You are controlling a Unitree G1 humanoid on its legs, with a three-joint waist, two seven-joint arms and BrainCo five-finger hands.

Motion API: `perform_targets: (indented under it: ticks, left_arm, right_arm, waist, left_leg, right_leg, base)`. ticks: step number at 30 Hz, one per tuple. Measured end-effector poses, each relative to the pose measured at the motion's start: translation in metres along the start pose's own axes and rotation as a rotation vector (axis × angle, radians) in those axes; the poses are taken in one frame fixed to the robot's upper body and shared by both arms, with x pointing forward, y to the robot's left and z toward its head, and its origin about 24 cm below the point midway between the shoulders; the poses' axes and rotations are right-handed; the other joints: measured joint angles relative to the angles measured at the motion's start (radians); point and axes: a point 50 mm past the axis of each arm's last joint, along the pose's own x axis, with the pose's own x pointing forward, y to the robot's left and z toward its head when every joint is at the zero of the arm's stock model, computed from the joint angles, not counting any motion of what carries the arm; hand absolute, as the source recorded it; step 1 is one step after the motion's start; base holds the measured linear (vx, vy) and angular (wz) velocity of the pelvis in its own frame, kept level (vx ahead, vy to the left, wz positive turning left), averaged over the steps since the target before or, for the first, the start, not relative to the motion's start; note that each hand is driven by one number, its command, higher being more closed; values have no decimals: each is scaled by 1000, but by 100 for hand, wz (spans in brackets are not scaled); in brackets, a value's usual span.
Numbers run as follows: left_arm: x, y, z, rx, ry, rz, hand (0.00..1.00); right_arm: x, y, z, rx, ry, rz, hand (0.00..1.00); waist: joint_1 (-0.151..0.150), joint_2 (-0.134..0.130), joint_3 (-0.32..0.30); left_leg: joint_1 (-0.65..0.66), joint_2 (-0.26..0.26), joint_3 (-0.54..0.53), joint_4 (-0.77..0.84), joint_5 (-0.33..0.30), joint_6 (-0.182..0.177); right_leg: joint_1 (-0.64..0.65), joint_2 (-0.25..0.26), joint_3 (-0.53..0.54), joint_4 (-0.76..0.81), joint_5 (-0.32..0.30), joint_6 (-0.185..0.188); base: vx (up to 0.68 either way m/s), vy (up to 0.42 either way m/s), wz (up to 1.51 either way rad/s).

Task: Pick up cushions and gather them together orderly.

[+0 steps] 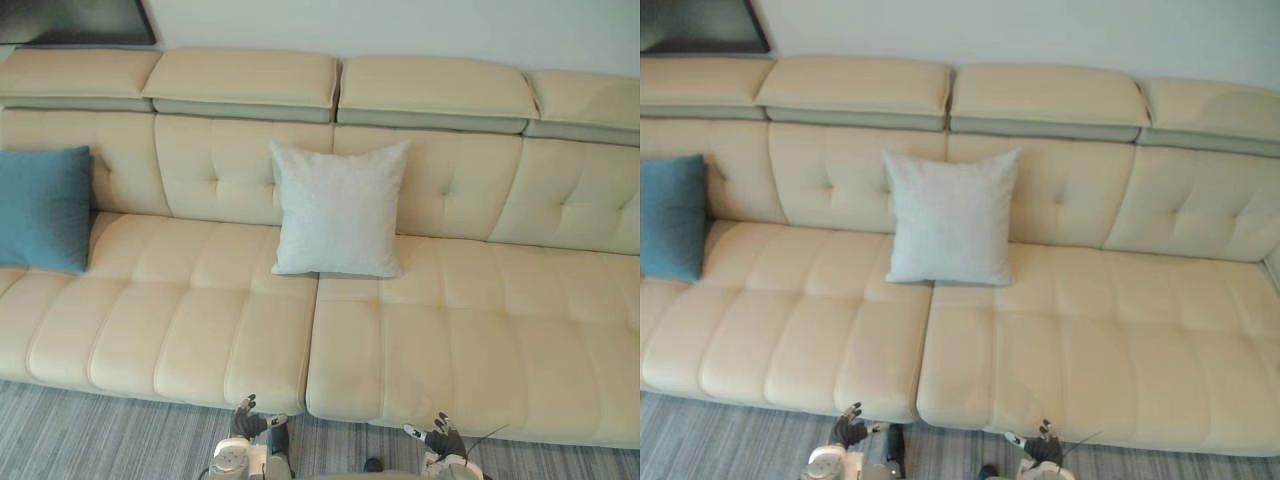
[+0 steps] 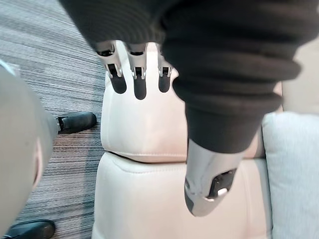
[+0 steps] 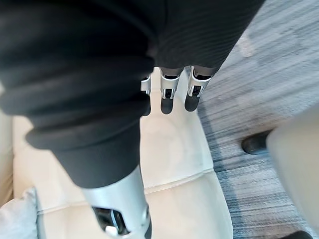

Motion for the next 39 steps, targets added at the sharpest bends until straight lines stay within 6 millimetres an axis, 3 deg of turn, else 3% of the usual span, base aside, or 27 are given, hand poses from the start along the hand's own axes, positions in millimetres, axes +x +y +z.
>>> perform_targets:
  ticks: [6,9,11,12,13,15,16,18,19,22,24,25,26,27,28,29,31,33,34,36,39]
  left_arm:
    - [6,-5,12,45,-20,-26,0]
    - [13,-7,35,80,-75,-35,0]
    - [15,-12,48,73,-112,-46,0]
    - [15,-14,55,63,-144,-46,0]
    - [15,-14,61,56,-166,-43,0]
    - [14,-8,59,46,-165,-22,0]
    - [14,-5,57,48,-163,-13,0]
    - [14,-1,58,49,-165,10,0]
    - [13,-5,53,40,-147,2,0]
    - [11,-22,43,35,-105,-48,0]
    - [9,-32,40,19,-96,-75,0]
    - [7,-35,37,7,-89,-82,0]
    - [8,-35,39,7,-95,-81,0]
    - [9,-34,42,10,-100,-78,0]
    - [10,-32,45,15,-106,-73,0]
    - [10,-32,46,14,-108,-72,0]
    - [10,-32,43,11,-99,-70,0]
    - [9,-29,37,2,-77,-61,0]
    - [7,-23,27,-5,-50,-43,0]
    - [7,-8,20,16,-33,-7,0]
    - [5,3,10,37,3,15,0]
  right_arm:
    - [7,14,15,-11,-20,35,0]
    - [10,32,37,-47,-88,85,0]
    - [11,33,39,-63,-93,92,0]
    - [11,34,40,-60,-97,94,0]
    - [10,35,39,-60,-98,97,0]
    - [9,32,34,-64,-84,92,0]
    - [9,33,35,-67,-88,95,0]
    - [10,35,46,-90,-132,99,0]
    - [12,34,56,-107,-162,94,0]
    - [12,26,53,-109,-157,56,0]
    - [10,20,41,-110,-125,34,0]
    - [7,16,30,-109,-98,24,0]
    - [7,15,29,-109,-94,21,0]
    - [7,15,29,-108,-93,18,0]
    - [7,15,27,-107,-89,15,0]
    - [6,14,25,-108,-83,12,0]
    - [4,10,18,-101,-56,3,0]
    - [4,10,15,-97,-41,5,0]
    - [5,9,11,-79,-15,1,0]
    - [4,17,1,-65,29,20,0]
    - [3,16,-4,-54,55,15,0]
  waist:
    - [2,-10,18]
    - [3,-18,28]
    - [4,-22,36]
    - [5,-17,44]
    - [4,-18,47]
    - [14,-24,41]
    - [20,-29,35]
    - [50,-40,30]
    - [74,-14,29]
    - [69,27,50]
    - [57,39,58]
    - [54,20,59]
    - [54,10,64]
    - [54,4,68]
    - [45,-9,73]
    - [40,-8,73]
    - [33,8,63]
    - [29,29,54]
    - [21,9,49]
    - [9,-29,19]
    - [-5,-37,6]
  left_leg:
    - [3,8,60,6,-13,-1]
    - [-66,33,73,34,-18,7]
    - [-97,37,67,92,-48,31]
    - [-111,53,67,114,-56,48]
    - [-119,47,50,149,-55,47]
    - [-151,47,26,206,-56,49]
    - [-168,49,24,220,-56,49]
    - [-240,61,10,284,-53,44]
    - [-281,95,6,301,-39,26]
    - [-295,147,-30,303,13,-1]
    - [-273,152,-45,267,67,-1]
    - [-257,151,-33,257,26,-15]
    - [-264,152,-28,289,11,-11]
    - [-277,147,-27,346,-11,-8]
    - [-289,123,-36,509,-100,14]
    - [-288,120,-39,547,-137,19]
    - [-258,134,-71,656,-283,8]
    - [-222,133,-91,636,-353,-13]
    - [-201,103,-79,578,-355,-13]
    - [-172,45,-61,474,-311,6]
    - [-155,-4,-59,414,-280,31]
  right_leg:
    - [-28,9,69,-3,28,11]
    - [-122,30,60,64,62,16]
    - [-130,27,58,80,70,30]
    - [-125,17,55,126,28,39]
    - [-164,4,35,349,-50,58]
    - [-149,-16,13,522,-95,89]
    - [-141,-22,15,537,-102,91]
    - [-97,-24,19,418,-141,75]
    - [-74,10,-2,317,-158,46]
    - [-32,65,-64,249,-188,-18]
    - [-32,76,-109,286,-188,-20]
    - [-34,58,-166,291,-196,-85]
    - [-36,42,-189,293,-200,-90]
    - [-43,26,-199,292,-196,-89]
    - [-52,-6,-204,280,-169,-81]
    - [-51,-11,-204,271,-158,-76]
    - [-62,-18,-206,243,-122,-54]
    - [-67,-20,-203,235,-109,-29]
    - [-67,-24,-168,206,-93,0]
    - [-60,-50,-130,126,-58,13]
    - [-29,-72,-110,39,-2,29]
  base:
    - [42,-1,-31]
    - [-39,-12,-20]
    - [-33,-1,10]
    - [-13,-1,39]
    - [-13,-1,46]
    - [-10,-74,52]
    - [-71,-160,35]
    - [-157,-202,-4]
    - [-249,-252,-35]
    - [-251,-202,3]
    - [-265,-121,45]
    - [-202,-56,18]
    - [-226,-59,6]
    - [-228,-18,-1]
    - [-188,-4,4]
    - [-137,82,13]
    - [-93,229,7]
    - [-58,248,-1]
    - [-61,229,-1]
    - [-38,200,5]
    - [-3,134,11]
